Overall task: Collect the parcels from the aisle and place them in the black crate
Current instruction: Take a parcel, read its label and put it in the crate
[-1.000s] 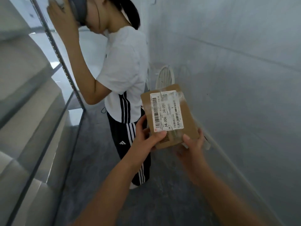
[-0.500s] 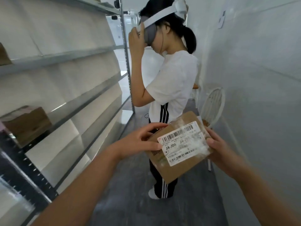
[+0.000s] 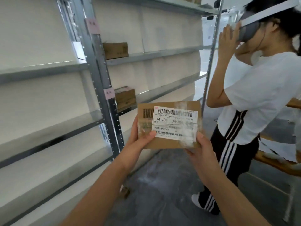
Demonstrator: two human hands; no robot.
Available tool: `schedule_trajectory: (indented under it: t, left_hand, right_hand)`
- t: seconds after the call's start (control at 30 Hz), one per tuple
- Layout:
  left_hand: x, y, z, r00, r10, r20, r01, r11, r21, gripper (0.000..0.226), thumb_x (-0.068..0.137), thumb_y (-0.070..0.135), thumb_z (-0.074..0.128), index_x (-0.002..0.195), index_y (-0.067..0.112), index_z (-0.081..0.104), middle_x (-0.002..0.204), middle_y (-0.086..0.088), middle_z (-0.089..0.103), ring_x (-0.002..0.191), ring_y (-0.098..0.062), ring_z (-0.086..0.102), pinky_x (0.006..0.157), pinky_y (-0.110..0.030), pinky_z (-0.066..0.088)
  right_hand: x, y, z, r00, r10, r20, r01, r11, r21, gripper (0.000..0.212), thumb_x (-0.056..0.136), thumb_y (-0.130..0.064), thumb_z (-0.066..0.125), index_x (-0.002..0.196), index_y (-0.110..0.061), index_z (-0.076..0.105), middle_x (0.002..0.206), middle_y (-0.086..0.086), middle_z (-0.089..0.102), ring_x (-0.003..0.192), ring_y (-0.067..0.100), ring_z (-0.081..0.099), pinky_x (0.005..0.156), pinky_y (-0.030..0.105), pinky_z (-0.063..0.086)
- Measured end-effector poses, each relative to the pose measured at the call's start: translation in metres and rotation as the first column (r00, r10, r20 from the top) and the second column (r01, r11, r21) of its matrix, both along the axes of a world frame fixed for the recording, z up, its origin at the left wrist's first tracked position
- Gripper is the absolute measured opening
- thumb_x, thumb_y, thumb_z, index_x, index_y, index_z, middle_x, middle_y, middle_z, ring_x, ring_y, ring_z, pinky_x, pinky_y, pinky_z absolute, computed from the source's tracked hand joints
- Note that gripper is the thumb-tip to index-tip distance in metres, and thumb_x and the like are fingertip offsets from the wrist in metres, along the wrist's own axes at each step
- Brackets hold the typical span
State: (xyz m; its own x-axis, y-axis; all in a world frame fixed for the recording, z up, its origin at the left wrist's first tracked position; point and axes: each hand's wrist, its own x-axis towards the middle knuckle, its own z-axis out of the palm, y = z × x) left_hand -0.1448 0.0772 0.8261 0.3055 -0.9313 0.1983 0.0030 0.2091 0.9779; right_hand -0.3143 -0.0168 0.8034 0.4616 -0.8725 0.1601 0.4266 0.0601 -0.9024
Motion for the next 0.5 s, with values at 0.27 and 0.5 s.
schedule_trajectory:
  t: [0.27, 0.5]
  left_hand:
    - [0.06, 0.107, 0.003, 0.977, 0.211, -0.045, -0.21, 0.978, 0.016, 0.062, 0.08, 0.031, 0.062, 0.137, 0.037, 0.038, 0.124, 0.004, 0.065, 0.119, -0.019, 0.058, 0.11, -0.049, 0.035]
    - [0.112, 0.234, 0.002, 0.883, 0.468, -0.036, -0.47, 0.882, -0.039, 0.074, 0.074, 0.045, 0.065, 0.141, 0.033, 0.035, 0.127, 0.006, 0.063, 0.121, -0.016, 0.056, 0.111, -0.044, 0.034]
  right_hand:
    - [0.087, 0.057, 0.008, 0.942, 0.28, -0.183, -0.318, 0.92, -0.229, 0.111, 0.053, -0.069, 0.07, 0.147, -0.03, 0.025, 0.116, -0.029, 0.063, 0.116, -0.007, 0.053, 0.112, 0.03, 0.029]
    - [0.179, 0.159, 0.013, 0.857, 0.468, -0.214, -0.508, 0.835, -0.211, 0.068, 0.081, -0.048, 0.055, 0.143, -0.032, 0.032, 0.131, -0.012, 0.057, 0.119, -0.004, 0.052, 0.11, 0.028, 0.032]
